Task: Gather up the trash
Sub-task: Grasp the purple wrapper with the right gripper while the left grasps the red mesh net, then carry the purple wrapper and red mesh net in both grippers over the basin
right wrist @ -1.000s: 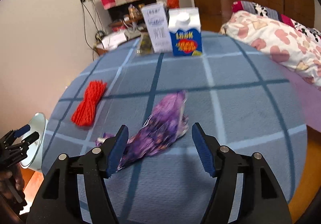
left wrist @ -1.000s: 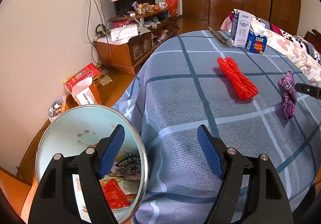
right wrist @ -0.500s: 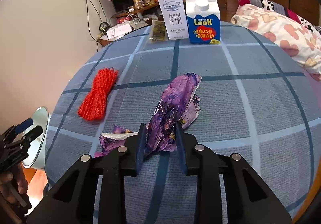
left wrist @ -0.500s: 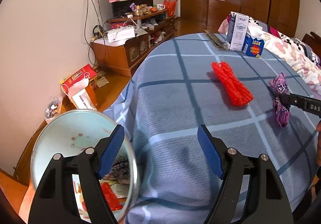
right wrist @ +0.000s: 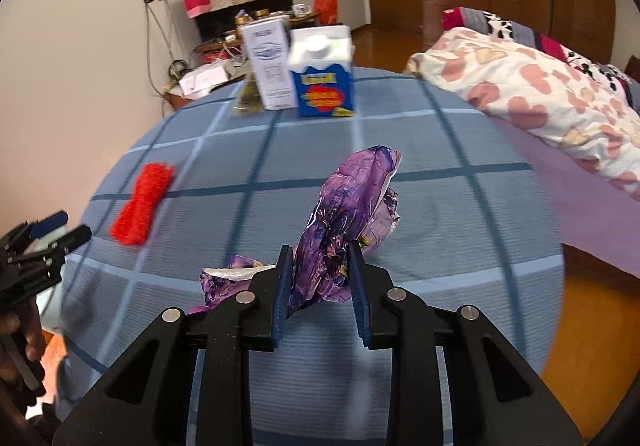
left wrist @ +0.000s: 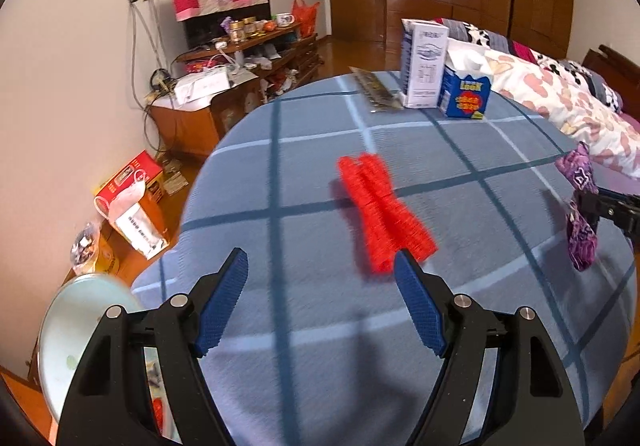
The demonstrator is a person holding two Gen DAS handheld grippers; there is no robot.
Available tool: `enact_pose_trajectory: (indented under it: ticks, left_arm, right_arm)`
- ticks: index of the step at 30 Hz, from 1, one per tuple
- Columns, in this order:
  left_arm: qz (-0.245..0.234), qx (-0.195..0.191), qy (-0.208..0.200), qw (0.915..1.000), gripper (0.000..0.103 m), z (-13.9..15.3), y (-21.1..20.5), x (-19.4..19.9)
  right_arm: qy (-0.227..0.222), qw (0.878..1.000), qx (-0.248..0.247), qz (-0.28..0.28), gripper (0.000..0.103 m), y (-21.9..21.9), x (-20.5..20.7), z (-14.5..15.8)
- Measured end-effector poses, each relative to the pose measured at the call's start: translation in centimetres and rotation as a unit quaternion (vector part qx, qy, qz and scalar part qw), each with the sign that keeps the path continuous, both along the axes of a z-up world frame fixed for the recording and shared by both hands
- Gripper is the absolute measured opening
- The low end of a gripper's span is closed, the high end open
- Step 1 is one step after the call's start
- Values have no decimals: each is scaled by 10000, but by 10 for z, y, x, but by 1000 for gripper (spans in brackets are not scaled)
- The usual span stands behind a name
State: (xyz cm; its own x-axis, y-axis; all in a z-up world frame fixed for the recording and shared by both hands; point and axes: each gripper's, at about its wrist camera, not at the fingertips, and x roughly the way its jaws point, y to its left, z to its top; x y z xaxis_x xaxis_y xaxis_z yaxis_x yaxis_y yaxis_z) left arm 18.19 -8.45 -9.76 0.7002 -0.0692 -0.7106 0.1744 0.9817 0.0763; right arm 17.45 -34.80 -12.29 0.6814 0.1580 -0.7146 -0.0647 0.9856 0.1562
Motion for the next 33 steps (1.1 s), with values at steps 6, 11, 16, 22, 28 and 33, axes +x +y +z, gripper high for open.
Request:
enact_pose_trajectory:
  ticks: [6, 11, 16, 22, 28, 33]
  left_arm:
    - [-110, 144, 279, 9994, 67, -16, -26, 22]
    - [-240, 200, 509, 9982, 40, -28, -35, 28]
    - [-437, 313, 497, 9973, 16, -29, -44, 27]
    - [-526, 339, 446, 9970, 11, -28, -45, 25]
    - [-574, 272, 371, 9973, 10, -17, -29, 16]
    - [-538, 257, 242, 9979, 10, -5, -8, 1]
  right_arm:
    - [39, 9998, 104, -150, 28, -22, -3, -9]
    - [41, 9996, 235, -137, 28, -27, -7, -17]
    - [27, 9996, 281, -94, 29, -23, -7, -19]
    - [-14, 9996, 290, -73, 29, -19, -8, -16]
    - [-134, 9994, 329, 31, 29, -5, -9, -9]
    - [-220, 9990, 323, 220, 29, 15, -9, -1]
